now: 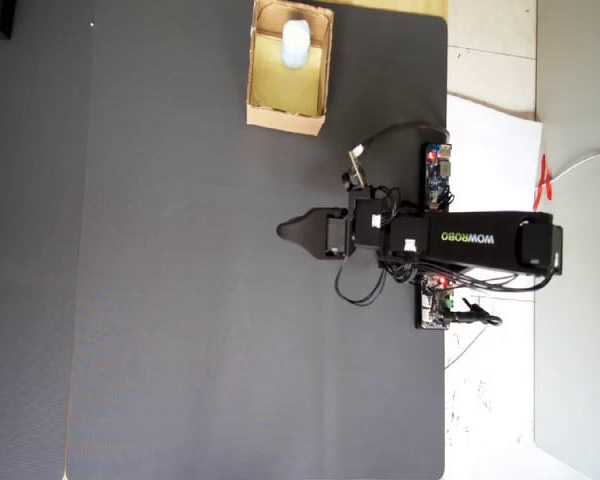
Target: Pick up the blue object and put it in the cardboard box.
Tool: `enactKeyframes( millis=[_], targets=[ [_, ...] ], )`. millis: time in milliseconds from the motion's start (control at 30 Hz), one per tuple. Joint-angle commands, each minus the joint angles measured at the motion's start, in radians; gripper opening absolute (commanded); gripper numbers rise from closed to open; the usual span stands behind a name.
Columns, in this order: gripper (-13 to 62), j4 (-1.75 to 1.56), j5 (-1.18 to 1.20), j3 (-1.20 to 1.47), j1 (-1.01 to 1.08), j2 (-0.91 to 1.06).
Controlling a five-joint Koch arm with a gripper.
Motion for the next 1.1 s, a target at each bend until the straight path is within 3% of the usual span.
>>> enactKeyframes(
  millis=[0, 367, 1067],
  targets=[
    [34.1, -0.095, 0.035, 0.017, -0.006, 0.091],
    [34.1, 0.25, 0.035, 0.137, 0.0, 0.091],
    [34.1, 0.313, -0.029, 0.137, 0.006, 0.089]
  ],
)
